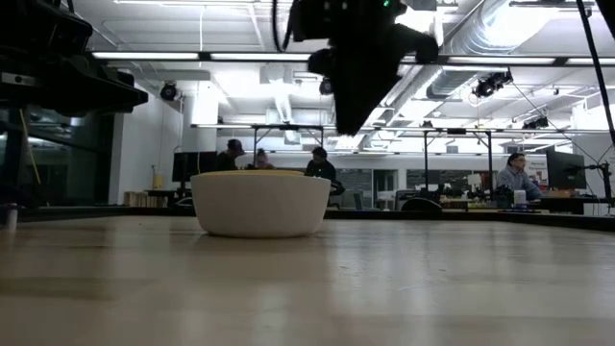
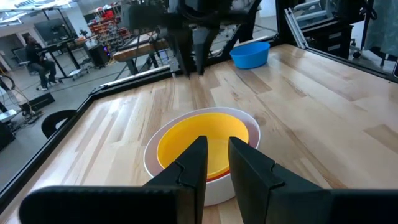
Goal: Nest bowls inside each other
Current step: Stack the blue bowl on the yellow bowl
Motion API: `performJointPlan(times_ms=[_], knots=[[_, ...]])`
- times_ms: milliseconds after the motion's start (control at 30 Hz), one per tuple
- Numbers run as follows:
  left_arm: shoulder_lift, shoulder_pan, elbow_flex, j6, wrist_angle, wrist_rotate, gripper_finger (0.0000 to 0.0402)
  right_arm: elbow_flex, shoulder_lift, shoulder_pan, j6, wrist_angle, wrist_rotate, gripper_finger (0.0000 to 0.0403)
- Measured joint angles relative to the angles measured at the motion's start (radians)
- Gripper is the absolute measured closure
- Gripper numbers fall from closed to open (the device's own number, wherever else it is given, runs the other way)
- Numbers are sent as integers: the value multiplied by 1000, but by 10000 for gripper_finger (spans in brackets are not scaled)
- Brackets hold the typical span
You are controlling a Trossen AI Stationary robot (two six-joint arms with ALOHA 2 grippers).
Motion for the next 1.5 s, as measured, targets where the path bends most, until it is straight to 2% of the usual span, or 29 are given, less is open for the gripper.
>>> performJointPlan(times_ms=[133,233,633,1100,1500], knots=[[0,0,0,0,0,0,336,-9,-32,5,141,-18,-51,306],[0,0,0,0,0,0,336,-38,-50,20,200,-31,-43,306],[0,0,0,0,0,0,336,-279,-238,113,421,4,-21,306],[0,0,0,0,0,0,336,-445,-376,233,498,-33,-25,306],[0,0,0,0,0,0,336,-583,-512,358,703,-80,-53,306]])
